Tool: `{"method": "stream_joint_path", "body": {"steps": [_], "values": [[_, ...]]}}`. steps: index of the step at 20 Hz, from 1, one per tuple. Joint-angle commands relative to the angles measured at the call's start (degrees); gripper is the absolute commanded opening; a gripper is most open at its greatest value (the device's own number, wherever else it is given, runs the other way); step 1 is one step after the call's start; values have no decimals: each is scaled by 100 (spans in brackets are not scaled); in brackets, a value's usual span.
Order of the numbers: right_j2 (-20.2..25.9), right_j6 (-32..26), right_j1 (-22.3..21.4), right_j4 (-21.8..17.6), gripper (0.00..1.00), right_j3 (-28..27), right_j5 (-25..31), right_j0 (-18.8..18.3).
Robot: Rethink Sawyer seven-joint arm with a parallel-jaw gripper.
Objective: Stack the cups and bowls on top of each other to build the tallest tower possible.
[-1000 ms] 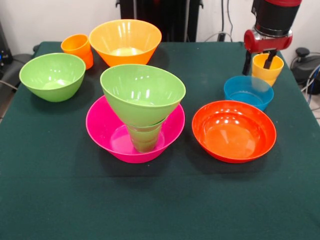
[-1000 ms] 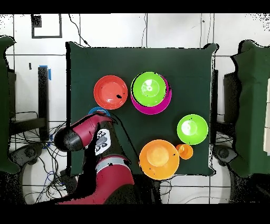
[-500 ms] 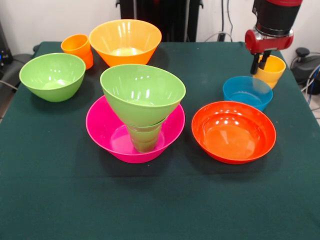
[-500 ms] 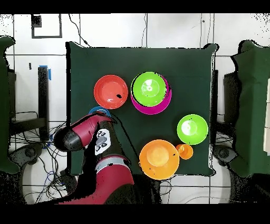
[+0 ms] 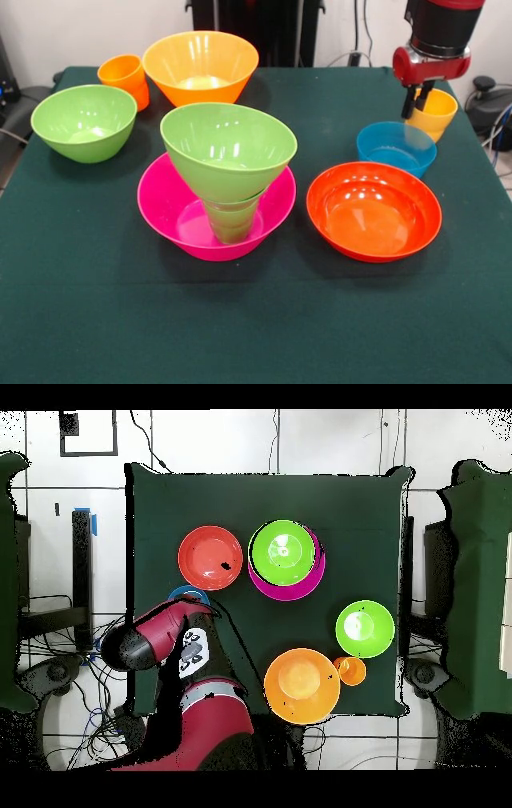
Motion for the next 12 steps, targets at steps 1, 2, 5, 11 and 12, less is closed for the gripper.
{"method": "stream_joint_path", "body": {"steps": [1,2,5,11,12], "values": [[457,-167,38,16,0,-188,318,-92],[473,-175,-36,46,0,-141,373,-98],[527,-177,-223,131,0,63,489,-131],[686,-257,-511,267,0,263,679,-253],[731,-291,-634,310,0,356,747,-293]]}}
